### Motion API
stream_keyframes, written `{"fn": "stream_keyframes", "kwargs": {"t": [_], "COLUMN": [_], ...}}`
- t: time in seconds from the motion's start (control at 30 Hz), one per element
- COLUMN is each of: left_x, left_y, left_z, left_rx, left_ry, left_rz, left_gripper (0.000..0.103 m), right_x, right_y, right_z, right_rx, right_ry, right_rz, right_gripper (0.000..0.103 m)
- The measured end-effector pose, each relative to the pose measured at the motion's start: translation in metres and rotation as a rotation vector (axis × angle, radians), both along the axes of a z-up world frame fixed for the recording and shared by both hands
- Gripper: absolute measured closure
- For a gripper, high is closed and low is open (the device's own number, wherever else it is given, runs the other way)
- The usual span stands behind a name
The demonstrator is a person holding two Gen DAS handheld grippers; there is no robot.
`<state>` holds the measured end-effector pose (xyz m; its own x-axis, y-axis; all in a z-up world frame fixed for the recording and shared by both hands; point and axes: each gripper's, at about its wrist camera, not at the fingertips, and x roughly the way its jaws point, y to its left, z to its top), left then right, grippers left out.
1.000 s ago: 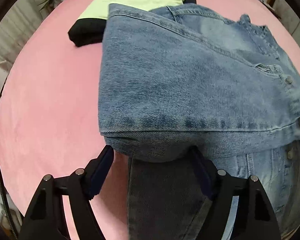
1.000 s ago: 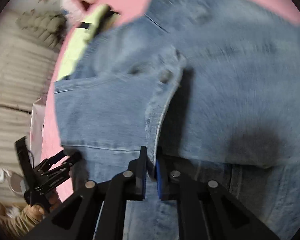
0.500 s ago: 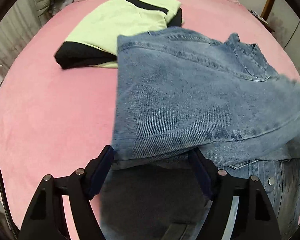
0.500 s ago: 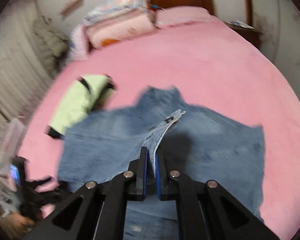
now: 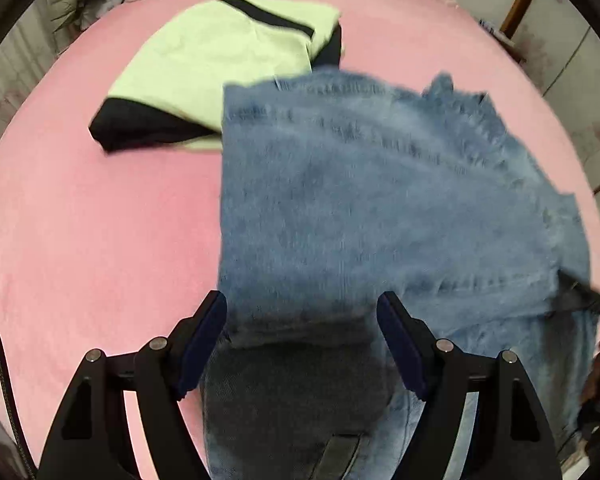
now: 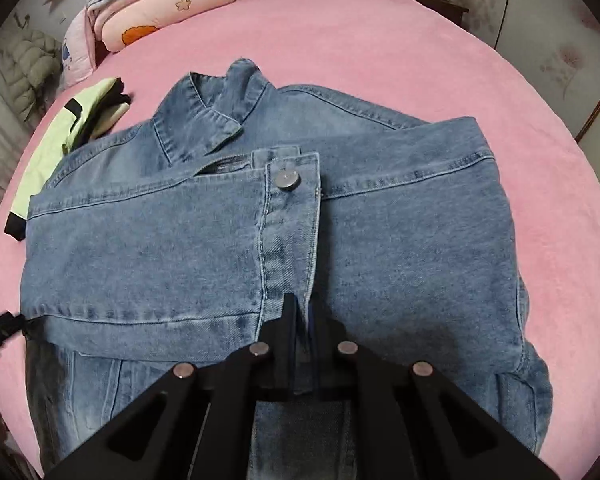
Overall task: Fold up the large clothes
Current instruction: 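Pinch and smooth the folded sleeve with the right tool, release, pinch again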
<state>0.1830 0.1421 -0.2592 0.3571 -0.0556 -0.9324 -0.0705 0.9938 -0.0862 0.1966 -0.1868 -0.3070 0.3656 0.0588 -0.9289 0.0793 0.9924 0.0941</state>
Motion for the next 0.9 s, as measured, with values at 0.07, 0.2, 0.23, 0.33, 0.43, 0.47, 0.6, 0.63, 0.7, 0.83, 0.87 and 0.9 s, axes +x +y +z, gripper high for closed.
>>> {"fn": "stream_keyframes", "kwargs": {"t": [0.07, 0.2, 0.23, 0.33, 0.43, 0.47, 0.6, 0.63, 0.7, 0.83, 0.87, 0.9], "left_x": [0.01, 0.035, 0.043, 0.06, 0.077, 0.08, 0.088, 0.089, 0.095, 0.101, 0.101, 0.102], "left_y": [0.01, 0.036, 0.042, 0.052, 0.049, 0.044, 0.016, 0.012, 0.009, 0.01, 0.009, 0.008], "left_z": [0.005, 0.0, -0.004, -0.019, -0.035, -0.037, -0.046, -0.049, -0.059, -0.067, -0.067, -0.069], "left_rx": [-0.005, -0.009, -0.008, -0.006, 0.005, 0.014, 0.161, 0.189, 0.238, 0.261, 0.266, 0.273], "left_ry": [-0.019, -0.028, -0.031, -0.02, 0.002, -0.003, -0.032, -0.032, -0.017, -0.013, -0.014, -0.018], "left_rz": [0.034, 0.123, 0.141, 0.158, 0.145, 0.131, 0.058, 0.055, 0.065, 0.081, 0.077, 0.067], "left_gripper": [0.027, 0.027, 0.027, 0.027, 0.027, 0.027, 0.028, 0.028, 0.028, 0.028, 0.028, 0.028], "right_x": [0.002, 0.005, 0.005, 0.007, 0.012, 0.014, 0.025, 0.027, 0.029, 0.034, 0.037, 0.037], "right_y": [0.0, -0.005, -0.006, -0.004, 0.012, 0.021, 0.07, 0.085, 0.107, 0.119, 0.118, 0.107], "right_z": [-0.013, -0.005, 0.0, 0.013, 0.029, 0.033, 0.031, 0.027, 0.019, -0.018, -0.023, -0.028], "right_rx": [-0.012, -0.064, -0.081, -0.06, -0.012, 0.006, 0.075, 0.083, 0.082, -0.034, -0.059, -0.07], "right_ry": [0.058, 0.065, 0.052, 0.012, -0.059, -0.081, -0.104, -0.106, -0.113, -0.034, -0.029, -0.036], "right_rz": [0.006, -0.05, -0.067, -0.075, -0.02, 0.008, 0.135, 0.178, 0.24, 0.265, 0.252, 0.235], "right_gripper": [0.096, 0.091, 0.089, 0.084, 0.084, 0.084, 0.084, 0.084, 0.084, 0.086, 0.09, 0.09]}}
